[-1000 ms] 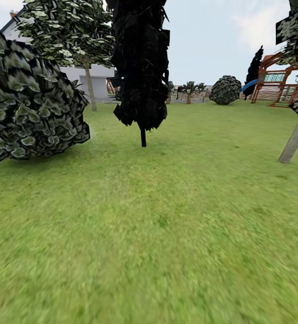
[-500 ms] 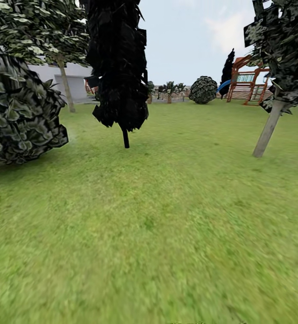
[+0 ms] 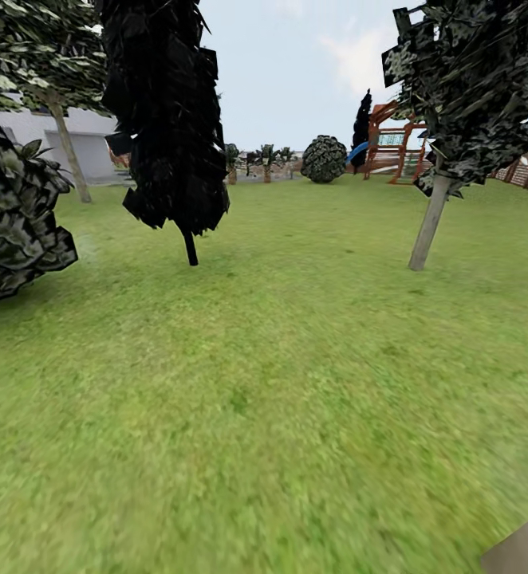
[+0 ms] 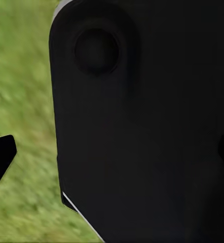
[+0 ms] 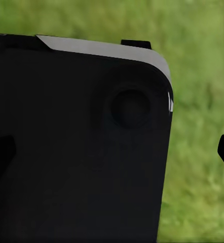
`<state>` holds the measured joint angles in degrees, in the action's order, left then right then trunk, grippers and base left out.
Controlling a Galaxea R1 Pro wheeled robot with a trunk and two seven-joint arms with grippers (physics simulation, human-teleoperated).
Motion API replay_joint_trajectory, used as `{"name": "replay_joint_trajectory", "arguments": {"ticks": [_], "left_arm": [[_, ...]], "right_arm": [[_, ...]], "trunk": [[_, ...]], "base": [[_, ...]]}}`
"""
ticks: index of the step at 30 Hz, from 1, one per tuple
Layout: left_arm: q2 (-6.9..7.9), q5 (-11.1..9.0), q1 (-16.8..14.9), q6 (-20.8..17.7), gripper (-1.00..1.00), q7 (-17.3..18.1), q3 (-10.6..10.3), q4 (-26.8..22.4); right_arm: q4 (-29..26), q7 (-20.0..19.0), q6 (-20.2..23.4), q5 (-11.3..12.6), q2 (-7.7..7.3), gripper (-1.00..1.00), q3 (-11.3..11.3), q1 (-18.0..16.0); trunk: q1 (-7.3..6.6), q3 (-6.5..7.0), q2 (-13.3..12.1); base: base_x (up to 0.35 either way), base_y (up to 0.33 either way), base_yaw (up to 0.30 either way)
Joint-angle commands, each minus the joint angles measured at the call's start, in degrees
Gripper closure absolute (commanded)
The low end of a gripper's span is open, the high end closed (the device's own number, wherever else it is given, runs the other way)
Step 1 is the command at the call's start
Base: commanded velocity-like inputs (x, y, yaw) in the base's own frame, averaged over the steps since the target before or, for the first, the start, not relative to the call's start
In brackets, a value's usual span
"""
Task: Take the three Easter eggs out of the wicker basket on the lawn in the garden, then place them on the lawn next to a single tree (choose any tree) so that all three eggs are next to the same tree and none are left in the basket.
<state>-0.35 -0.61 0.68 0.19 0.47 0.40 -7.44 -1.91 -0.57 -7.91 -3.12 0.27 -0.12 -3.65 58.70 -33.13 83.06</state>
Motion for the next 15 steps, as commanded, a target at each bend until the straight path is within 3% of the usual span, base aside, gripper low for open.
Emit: {"name": "replay_joint_trajectory", "arguments": {"ticks": [1,15], "left_arm": [[0.00,-0.05,0.03,0.00,-1.00,0.05,0.04,-0.12],[0.00,-0.01,0.06,-0.01,-1.00,0.06,-0.02,-0.11]], "right_arm": [[0.06,-0.04,-0.17,-0.33,0.00,-1.00,0.03,-0.04],[0.14,-0.04,-1.67,-0.31,0.00,-1.00,0.03,-0.04]], "trunk": [[0.03,-0.04,0.02],[0.03,-0.04,0.02]], "base": [[0.320,0.000,-0.261],[0.338,0.000,-0.262]]}}
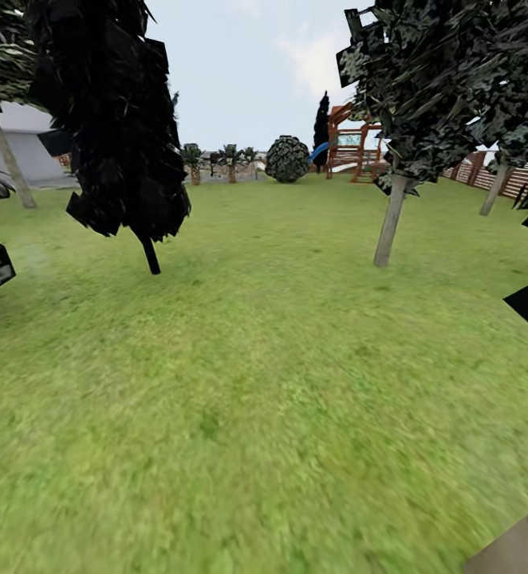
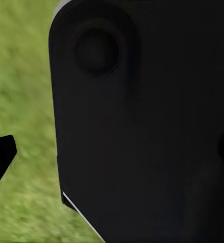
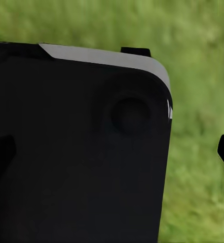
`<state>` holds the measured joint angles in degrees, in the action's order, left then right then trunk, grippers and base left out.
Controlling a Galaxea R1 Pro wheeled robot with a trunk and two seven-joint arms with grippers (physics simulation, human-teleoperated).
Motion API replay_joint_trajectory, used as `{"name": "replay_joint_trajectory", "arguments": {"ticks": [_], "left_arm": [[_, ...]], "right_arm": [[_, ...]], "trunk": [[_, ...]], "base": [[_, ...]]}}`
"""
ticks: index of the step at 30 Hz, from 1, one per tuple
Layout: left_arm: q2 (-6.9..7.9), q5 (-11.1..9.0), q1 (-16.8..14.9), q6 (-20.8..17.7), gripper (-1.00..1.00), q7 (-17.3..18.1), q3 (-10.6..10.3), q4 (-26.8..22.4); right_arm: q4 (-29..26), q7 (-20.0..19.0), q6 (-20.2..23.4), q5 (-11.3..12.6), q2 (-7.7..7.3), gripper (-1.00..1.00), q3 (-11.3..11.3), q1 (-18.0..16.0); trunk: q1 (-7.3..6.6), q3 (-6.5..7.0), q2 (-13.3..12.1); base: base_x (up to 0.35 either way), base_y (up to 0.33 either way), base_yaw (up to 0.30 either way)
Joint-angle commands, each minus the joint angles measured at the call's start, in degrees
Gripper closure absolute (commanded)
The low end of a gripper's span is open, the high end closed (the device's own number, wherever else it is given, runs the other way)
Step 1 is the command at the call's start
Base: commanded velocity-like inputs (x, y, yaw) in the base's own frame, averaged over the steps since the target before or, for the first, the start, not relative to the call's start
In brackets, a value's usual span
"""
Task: Take the three Easter eggs out of the wicker basket on the lawn in the garden, then place them on the lawn next to a single tree (choose any tree) so that all three eggs are next to the same tree and none are left in the basket.
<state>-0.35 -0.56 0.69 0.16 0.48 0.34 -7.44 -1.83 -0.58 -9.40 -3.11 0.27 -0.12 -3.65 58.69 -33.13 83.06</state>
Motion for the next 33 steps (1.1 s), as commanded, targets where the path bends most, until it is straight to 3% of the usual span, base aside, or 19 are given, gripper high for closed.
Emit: {"name": "replay_joint_trajectory", "arguments": {"ticks": [1,12,33], "left_arm": [[0.00,-0.06,0.02,0.02,-1.00,0.05,0.02,-0.12],[0.00,-0.06,0.02,0.02,-1.00,0.05,0.06,-0.12],[-0.01,-0.06,0.01,0.02,-1.00,0.05,0.01,-0.12]], "right_arm": [[0.07,-0.04,-0.30,-0.32,0.00,-1.00,0.04,-0.04],[0.07,-0.04,-0.34,-0.40,0.08,-1.00,0.04,-0.04],[0.10,0.32,-0.03,-0.34,-0.08,-1.00,-0.12,-0.04]], "trunk": [[0.04,-0.04,0.02],[0.04,-0.64,0.02],[0.04,-1.88,0.02]], "base": [[0.340,0.000,-0.262],[0.340,0.000,-0.144],[0.340,0.000,0.106]]}}
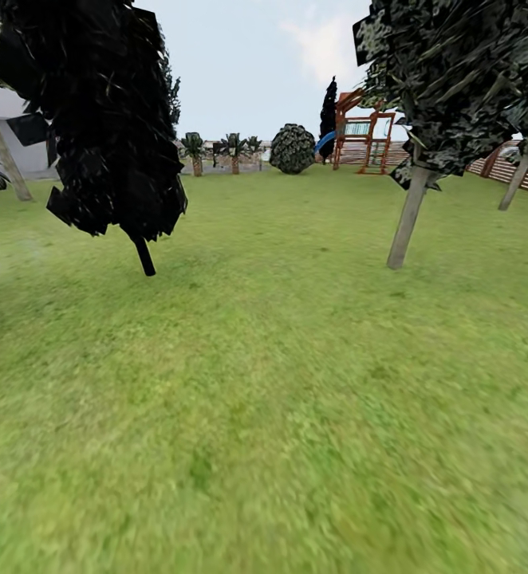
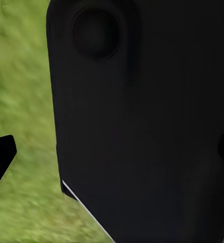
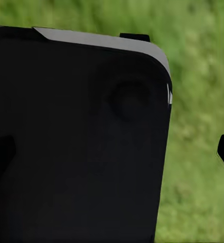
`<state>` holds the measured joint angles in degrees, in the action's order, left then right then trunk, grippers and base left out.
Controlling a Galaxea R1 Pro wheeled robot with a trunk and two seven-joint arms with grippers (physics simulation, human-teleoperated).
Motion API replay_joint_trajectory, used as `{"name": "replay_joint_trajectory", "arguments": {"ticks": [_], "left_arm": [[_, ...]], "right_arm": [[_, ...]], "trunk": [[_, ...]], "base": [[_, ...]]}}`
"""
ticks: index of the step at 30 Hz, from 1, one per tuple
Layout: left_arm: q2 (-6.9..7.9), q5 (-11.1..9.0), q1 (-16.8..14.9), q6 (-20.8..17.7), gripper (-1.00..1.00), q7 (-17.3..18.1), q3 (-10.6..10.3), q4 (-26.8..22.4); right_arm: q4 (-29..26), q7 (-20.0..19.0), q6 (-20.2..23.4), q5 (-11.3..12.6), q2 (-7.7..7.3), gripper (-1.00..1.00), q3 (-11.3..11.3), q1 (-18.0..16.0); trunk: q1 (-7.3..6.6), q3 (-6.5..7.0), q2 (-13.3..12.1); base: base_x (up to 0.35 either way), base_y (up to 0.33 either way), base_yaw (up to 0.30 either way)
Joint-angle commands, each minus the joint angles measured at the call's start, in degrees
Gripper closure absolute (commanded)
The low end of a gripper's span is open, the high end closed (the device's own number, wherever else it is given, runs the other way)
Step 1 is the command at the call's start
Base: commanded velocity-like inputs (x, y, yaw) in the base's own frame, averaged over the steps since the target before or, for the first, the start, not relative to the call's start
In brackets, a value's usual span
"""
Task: Take the three Easter eggs out of the wicker basket on the lawn in the garden, then place them on the lawn next to a single tree (choose any tree) so that all three eggs are next to the same tree and none are left in the basket.
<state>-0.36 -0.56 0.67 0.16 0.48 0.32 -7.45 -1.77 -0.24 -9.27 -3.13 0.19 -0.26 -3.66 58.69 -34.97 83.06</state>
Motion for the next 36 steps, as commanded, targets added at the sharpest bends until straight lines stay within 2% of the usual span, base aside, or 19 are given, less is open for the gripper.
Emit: {"name": "replay_joint_trajectory", "arguments": {"ticks": [1,36], "left_arm": [[-0.01,-0.06,0.06,0.02,-1.00,0.05,0.03,-0.11],[0.00,-0.12,0.04,0.02,-1.00,0.05,0.03,-0.11]], "right_arm": [[0.03,-0.02,-0.24,-0.35,-0.01,-1.00,0.04,-0.03],[0.00,-0.02,-0.40,-0.25,0.16,-1.00,0.17,-0.03]], "trunk": [[0.04,-0.04,0.02],[0.04,-0.04,0.02]], "base": [[0.340,0.000,0.001],[0.340,0.000,0.000]]}}
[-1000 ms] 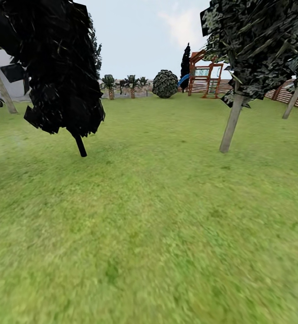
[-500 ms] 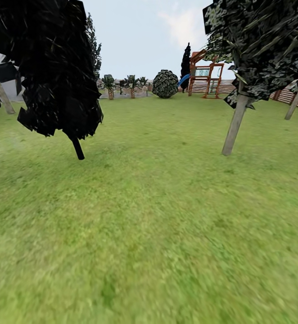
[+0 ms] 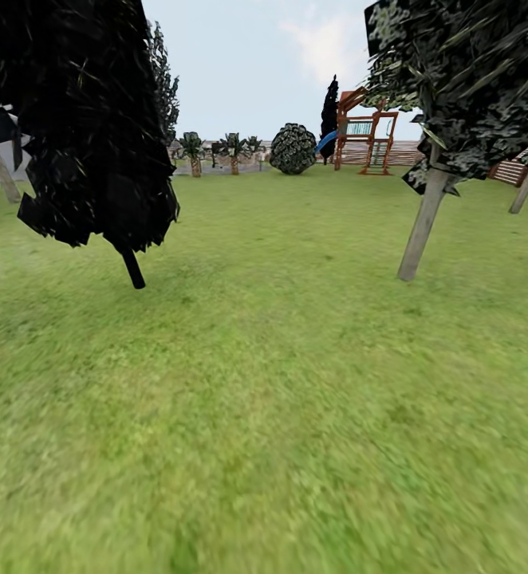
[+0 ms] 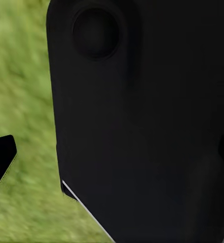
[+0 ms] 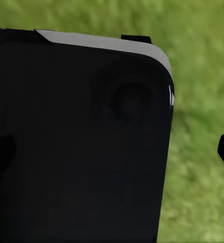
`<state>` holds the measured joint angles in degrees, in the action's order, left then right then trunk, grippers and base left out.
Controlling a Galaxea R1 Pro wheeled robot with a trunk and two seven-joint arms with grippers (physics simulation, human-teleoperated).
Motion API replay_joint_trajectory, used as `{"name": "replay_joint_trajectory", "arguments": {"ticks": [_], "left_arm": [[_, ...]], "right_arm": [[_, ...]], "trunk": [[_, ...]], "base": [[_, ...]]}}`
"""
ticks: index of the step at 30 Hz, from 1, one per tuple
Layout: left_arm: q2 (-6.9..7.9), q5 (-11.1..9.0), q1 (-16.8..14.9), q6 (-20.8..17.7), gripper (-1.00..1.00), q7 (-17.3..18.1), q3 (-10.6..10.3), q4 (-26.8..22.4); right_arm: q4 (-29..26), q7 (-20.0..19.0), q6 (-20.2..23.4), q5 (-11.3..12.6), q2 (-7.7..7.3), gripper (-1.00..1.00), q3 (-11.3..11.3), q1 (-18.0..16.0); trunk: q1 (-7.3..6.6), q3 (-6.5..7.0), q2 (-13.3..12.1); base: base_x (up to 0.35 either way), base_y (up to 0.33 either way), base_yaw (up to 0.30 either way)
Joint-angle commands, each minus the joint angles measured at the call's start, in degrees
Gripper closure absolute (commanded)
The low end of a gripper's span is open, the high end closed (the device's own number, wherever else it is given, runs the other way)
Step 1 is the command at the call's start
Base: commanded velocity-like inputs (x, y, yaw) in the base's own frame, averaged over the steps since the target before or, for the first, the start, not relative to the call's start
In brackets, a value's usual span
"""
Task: Take the three Easter eggs out of the wicker basket on the lawn in the garden, then place them on the lawn next to a single tree (choose any tree) so that all three eggs are next to the same tree and none are left in the basket.
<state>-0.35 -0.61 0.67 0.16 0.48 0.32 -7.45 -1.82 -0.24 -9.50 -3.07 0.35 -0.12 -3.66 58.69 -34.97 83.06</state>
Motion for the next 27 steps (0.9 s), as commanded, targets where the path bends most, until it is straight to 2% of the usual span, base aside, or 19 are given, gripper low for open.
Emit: {"name": "replay_joint_trajectory", "arguments": {"ticks": [1,27], "left_arm": [[0.00,-0.05,0.04,0.02,-1.00,0.05,0.03,-0.11],[0.00,-0.09,0.03,0.02,-1.00,0.05,0.03,-0.11]], "right_arm": [[0.05,-0.02,-0.17,-0.30,0.00,-1.00,0.04,-0.03],[0.01,-0.02,-0.17,-0.33,-0.09,-1.00,0.04,-0.03]], "trunk": [[0.04,-0.04,0.02],[0.04,-0.04,0.02]], "base": [[0.340,0.000,0.000],[0.340,0.000,0.000]]}}
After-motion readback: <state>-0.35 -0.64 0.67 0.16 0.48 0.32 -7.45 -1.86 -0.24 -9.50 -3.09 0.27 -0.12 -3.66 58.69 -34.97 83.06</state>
